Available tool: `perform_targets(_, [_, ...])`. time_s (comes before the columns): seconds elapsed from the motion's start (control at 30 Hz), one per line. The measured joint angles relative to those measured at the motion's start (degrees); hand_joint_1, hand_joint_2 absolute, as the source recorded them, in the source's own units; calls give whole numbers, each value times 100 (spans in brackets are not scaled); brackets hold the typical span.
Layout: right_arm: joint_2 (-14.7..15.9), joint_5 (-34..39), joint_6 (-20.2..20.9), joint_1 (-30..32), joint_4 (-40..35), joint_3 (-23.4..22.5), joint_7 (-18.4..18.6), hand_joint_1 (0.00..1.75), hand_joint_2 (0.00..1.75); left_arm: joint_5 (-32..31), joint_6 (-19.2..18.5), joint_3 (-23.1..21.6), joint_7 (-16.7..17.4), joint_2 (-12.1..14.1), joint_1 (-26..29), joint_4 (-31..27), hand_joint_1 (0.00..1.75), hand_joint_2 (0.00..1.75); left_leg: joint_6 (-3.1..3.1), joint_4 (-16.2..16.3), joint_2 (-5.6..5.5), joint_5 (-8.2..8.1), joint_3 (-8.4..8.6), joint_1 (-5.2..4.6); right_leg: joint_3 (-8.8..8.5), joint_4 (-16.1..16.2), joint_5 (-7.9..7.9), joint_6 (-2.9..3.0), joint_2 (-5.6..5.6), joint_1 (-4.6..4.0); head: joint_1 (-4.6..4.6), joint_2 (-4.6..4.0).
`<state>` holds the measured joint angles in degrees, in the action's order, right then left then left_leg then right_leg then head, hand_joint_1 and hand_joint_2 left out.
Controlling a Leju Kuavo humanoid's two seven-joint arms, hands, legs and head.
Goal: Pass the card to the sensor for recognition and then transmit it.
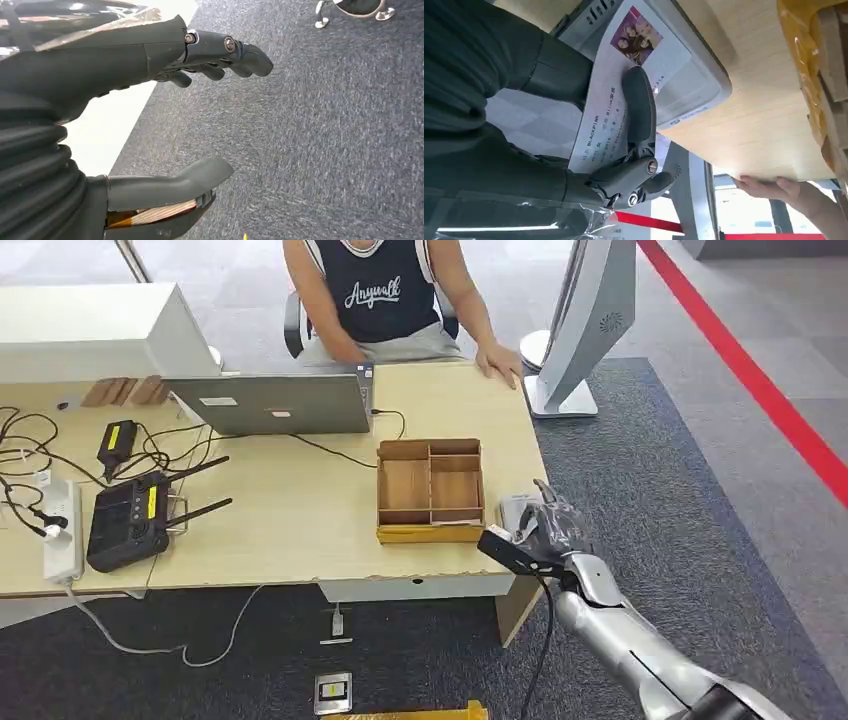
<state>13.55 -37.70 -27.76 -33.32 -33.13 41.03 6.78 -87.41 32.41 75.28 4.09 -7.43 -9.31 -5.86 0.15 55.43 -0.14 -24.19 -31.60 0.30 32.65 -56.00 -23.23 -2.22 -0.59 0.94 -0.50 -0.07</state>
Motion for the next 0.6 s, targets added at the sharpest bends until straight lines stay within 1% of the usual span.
perform_targets(0.6, [-59, 11, 0, -29, 203, -31, 7, 175, 175, -48, 0, 35, 0, 22, -3, 9, 0, 175, 0, 0, 1, 0, 17, 0, -18, 1, -1, 1, 0, 0, 0, 0])
